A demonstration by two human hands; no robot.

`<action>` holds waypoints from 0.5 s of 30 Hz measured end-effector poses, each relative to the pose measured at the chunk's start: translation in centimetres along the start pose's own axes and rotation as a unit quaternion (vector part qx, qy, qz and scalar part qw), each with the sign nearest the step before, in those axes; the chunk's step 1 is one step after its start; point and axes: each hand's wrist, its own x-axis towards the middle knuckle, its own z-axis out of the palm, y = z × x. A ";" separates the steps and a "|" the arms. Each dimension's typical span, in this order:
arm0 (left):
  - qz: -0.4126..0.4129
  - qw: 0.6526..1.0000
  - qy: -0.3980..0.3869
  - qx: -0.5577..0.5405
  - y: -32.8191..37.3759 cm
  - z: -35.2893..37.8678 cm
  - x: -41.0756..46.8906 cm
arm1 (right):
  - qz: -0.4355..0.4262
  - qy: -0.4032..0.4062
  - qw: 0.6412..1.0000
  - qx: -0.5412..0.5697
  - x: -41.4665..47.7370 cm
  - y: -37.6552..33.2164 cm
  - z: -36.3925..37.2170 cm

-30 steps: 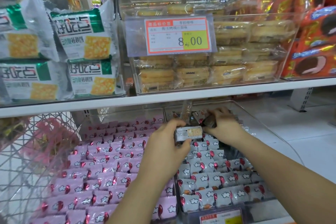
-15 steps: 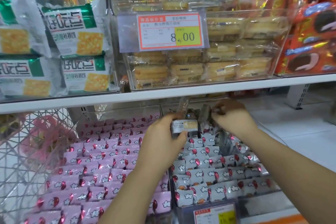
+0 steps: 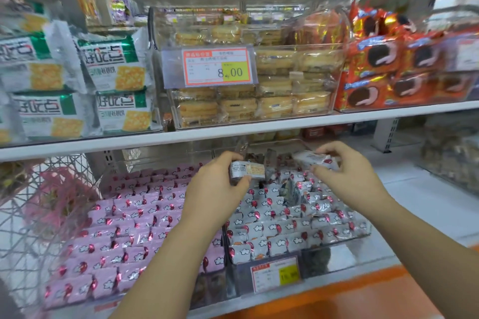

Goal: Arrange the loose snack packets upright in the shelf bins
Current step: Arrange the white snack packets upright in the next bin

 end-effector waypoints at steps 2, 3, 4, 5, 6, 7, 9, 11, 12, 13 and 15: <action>0.001 0.999 -0.016 -0.032 0.3 0.1 -0.2 | 0.046 0.008 0.992 0.120 -1.1 -0.3 -0.6; 0.002 0.998 -0.025 -0.052 0.4 0.1 -0.3 | 0.070 0.010 0.980 0.187 -1.5 -0.3 -0.9; 0.003 0.997 -0.033 -0.072 0.5 0.2 -0.4 | 0.093 0.005 0.966 0.243 -1.8 -0.4 -1.1; 0.002 0.995 -0.040 -0.095 0.6 0.1 -0.4 | 0.115 -0.005 0.951 0.286 -2.0 -0.3 -1.2; -0.001 0.992 -0.047 -0.120 0.6 0.1 -0.5 | 0.135 -0.018 0.937 0.322 -2.1 -0.3 -1.3; -0.007 0.988 -0.055 -0.145 0.6 0.0 -0.5 | 0.152 -0.031 0.923 0.351 -2.2 -0.2 -1.4; -0.026 0.980 -0.076 -0.184 0.5 -0.3 -0.5 | 0.175 -0.058 0.904 0.386 -2.1 0.0 -1.5; -0.043 0.973 -0.099 -0.204 0.5 -0.6 -0.3 | 0.188 -0.086 0.897 0.390 -2.1 0.2 -1.5; -0.052 0.969 -0.111 -0.215 0.4 -0.7 -0.3 | 0.191 -0.098 0.896 0.389 -2.1 0.4 -1.5; -0.064 0.963 -0.124 -0.232 0.5 -0.8 -0.2 | 0.193 -0.105 0.892 0.395 -2.0 0.5 -1.5; -0.088 0.945 -0.153 -0.276 0.3 -0.8 -0.1 | 0.196 -0.095 0.881 0.420 -1.9 0.6 -1.8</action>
